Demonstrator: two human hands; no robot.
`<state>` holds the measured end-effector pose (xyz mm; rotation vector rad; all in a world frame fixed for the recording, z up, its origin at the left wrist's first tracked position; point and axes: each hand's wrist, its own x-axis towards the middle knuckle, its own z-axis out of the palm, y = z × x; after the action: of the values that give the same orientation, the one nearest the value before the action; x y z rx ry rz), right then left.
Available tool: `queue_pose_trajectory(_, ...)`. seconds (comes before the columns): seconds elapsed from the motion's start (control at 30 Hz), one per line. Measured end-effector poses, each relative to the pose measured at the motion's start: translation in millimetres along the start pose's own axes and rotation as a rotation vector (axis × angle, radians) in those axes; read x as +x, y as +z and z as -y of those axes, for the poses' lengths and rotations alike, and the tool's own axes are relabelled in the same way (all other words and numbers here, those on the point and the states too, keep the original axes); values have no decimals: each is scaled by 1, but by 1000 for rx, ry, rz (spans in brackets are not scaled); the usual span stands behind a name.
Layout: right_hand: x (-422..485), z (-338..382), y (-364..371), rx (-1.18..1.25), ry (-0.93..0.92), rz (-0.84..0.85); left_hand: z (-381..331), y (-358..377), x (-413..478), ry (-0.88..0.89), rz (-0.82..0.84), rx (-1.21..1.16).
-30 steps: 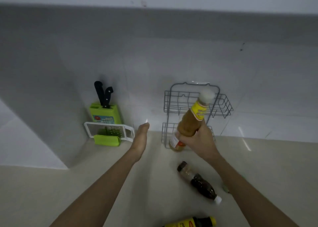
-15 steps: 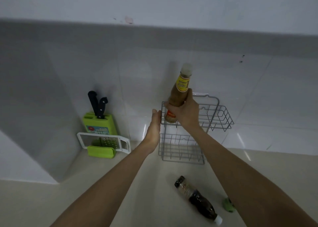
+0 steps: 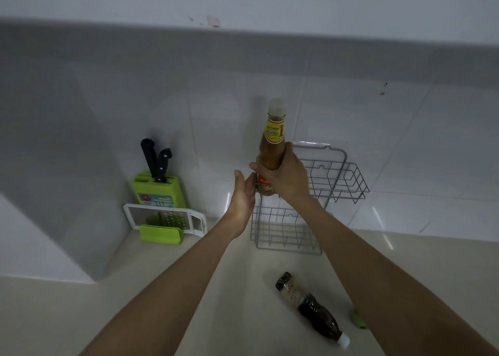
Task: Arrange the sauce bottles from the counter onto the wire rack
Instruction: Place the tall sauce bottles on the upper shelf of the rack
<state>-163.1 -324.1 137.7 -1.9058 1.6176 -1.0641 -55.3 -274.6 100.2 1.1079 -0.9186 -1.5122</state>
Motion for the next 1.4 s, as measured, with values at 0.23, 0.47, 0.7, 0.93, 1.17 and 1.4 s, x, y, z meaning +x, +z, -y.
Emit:
queue_pose_trajectory(0.23, -56, -30, -31, 187, -197, -238, 19, -5, -22, 65, -203, 174)
queue_pose_trajectory(0.47, -156, -174, -31, -422, 238, 795, 78, -11, -51, 45, -134, 628)
queue_pose_trajectory(0.7, -199, -209, -14, -792, 258, 1009, 103, -6, -57, -77, -18, 753)
queue_pose_trajectory(0.93, -191, -204, -37, -650, 249, 686, 107, -13, -57, -70, -51, 752)
queue_pose_trajectory(1.17, -177, -163, -53, -217, 297, 175, 102, -14, -59, -60, -94, 688)
queue_pose_trajectory(1.4, -171, -141, -22, -12, 239, 76, 86, -16, -65, -36, -124, 639)
